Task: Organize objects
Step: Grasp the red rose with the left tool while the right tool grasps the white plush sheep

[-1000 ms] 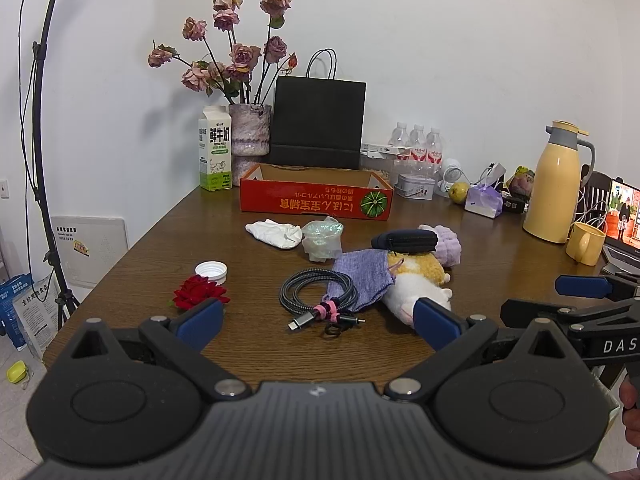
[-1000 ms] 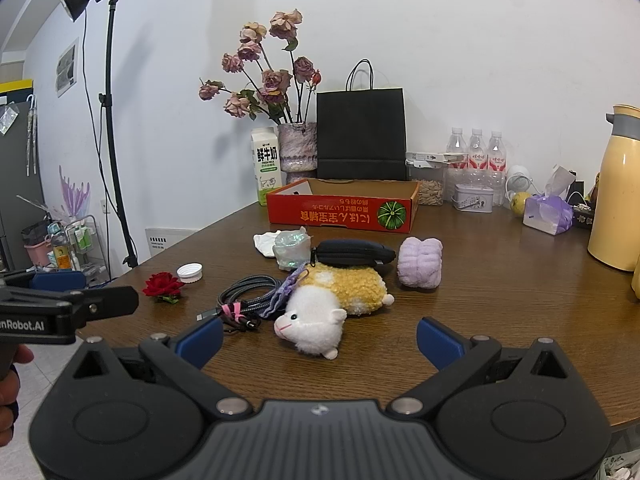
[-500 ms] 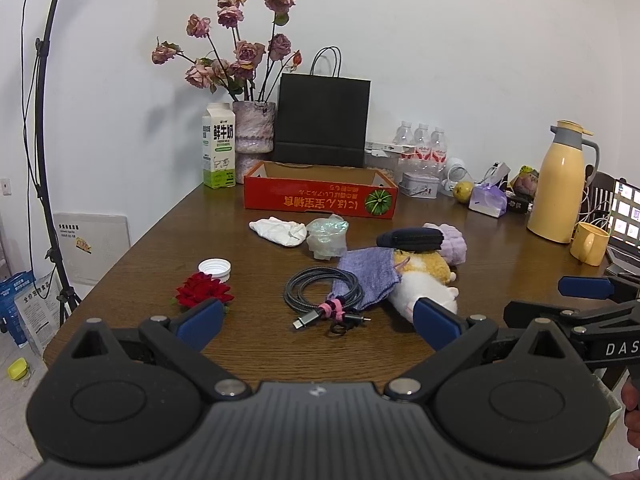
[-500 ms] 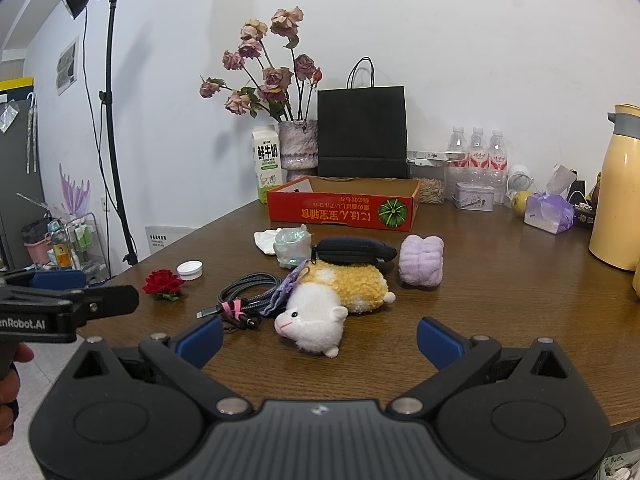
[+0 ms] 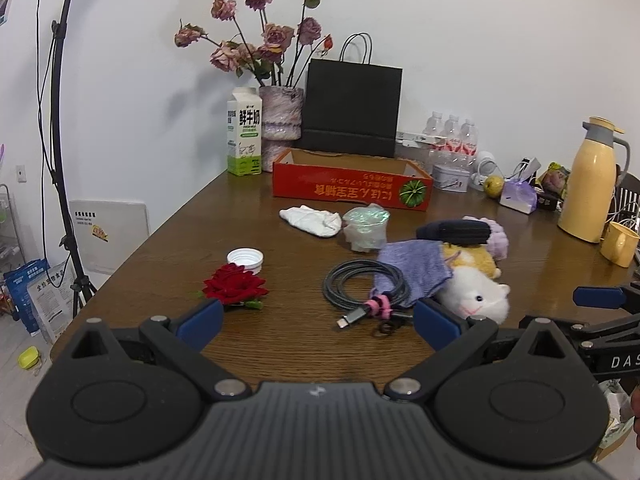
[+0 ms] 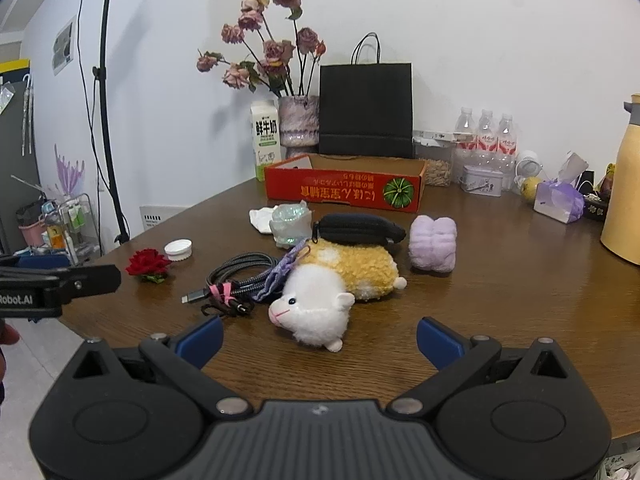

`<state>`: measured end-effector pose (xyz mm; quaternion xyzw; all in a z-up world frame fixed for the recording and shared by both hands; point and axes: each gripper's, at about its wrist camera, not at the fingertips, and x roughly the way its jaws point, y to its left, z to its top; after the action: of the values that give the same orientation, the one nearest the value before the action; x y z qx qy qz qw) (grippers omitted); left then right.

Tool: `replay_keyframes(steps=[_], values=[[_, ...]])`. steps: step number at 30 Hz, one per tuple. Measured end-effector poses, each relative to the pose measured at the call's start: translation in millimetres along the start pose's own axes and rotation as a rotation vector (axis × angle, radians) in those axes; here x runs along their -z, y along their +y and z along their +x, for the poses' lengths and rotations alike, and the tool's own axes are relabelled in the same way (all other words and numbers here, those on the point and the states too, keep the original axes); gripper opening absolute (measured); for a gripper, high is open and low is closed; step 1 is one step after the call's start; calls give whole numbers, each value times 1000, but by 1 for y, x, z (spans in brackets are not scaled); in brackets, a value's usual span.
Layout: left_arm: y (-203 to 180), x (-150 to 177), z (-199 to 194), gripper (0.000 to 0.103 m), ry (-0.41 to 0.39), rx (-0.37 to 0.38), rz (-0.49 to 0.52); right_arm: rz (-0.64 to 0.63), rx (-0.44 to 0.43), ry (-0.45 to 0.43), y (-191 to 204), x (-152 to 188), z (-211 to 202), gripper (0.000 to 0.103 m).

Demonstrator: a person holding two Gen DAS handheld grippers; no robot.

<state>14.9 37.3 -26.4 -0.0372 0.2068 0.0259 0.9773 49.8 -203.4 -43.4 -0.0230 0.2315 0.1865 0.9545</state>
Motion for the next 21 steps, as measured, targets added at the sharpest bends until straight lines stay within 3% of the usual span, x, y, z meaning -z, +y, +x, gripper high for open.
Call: replay_keyframes(steps=[21], values=[[41, -1, 60, 103, 73, -40, -27, -4, 57, 50, 12, -8, 66, 103]])
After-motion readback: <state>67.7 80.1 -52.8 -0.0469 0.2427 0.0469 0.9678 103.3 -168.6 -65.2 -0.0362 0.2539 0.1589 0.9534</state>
